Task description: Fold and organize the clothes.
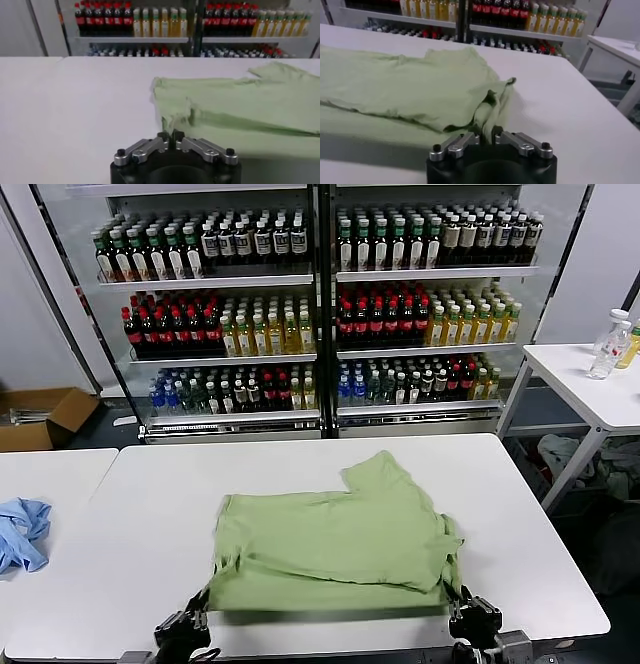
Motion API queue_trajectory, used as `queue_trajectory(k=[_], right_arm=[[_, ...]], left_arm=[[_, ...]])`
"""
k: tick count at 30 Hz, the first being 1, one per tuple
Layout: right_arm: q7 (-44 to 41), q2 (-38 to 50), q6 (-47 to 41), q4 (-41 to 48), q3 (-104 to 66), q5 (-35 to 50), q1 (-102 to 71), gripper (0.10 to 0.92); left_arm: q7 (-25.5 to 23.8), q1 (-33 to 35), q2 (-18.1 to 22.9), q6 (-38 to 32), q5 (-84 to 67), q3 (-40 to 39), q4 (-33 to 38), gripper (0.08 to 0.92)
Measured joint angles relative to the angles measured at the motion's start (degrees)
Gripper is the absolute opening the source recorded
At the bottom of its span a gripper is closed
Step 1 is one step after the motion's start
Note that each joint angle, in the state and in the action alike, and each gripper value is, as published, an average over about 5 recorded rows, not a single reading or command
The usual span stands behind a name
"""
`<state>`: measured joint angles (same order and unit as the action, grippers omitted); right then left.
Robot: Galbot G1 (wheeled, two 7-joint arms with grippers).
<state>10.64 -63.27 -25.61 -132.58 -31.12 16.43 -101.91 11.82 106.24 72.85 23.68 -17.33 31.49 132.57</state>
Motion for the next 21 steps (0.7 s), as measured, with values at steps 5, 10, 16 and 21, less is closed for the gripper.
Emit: queue_trajectory(k=[5, 10, 16, 21], right_arm=[[0.23, 0.97, -0.39, -0.85, -0.35, 0.66, 1.95, 0.566], [1.11, 1.31, -1.73, 2.06, 1.29, 3.01, 8.95, 0.72], [2.25, 0.25, -4.15, 9.78, 5.35, 7.14, 21.68, 0.819], [3.25, -0.9, -5.44, 17.98, 9.68, 9.63, 33.15, 0.823]], left_arm=[[-0.04, 0.59, -0.88, -0.03, 0.23, 1.04, 1.06, 0.434], [-0.77, -2.6, -0.92, 0.3, -0.66, 0.7, 0.15, 0.573], [-2.09, -10.37, -1.13, 1.99, -1.8, -0.77, -5.31, 0.736], [-2.42, -19.05, -1.63, 3.8, -2.76, -2.43, -11.57, 0.815]])
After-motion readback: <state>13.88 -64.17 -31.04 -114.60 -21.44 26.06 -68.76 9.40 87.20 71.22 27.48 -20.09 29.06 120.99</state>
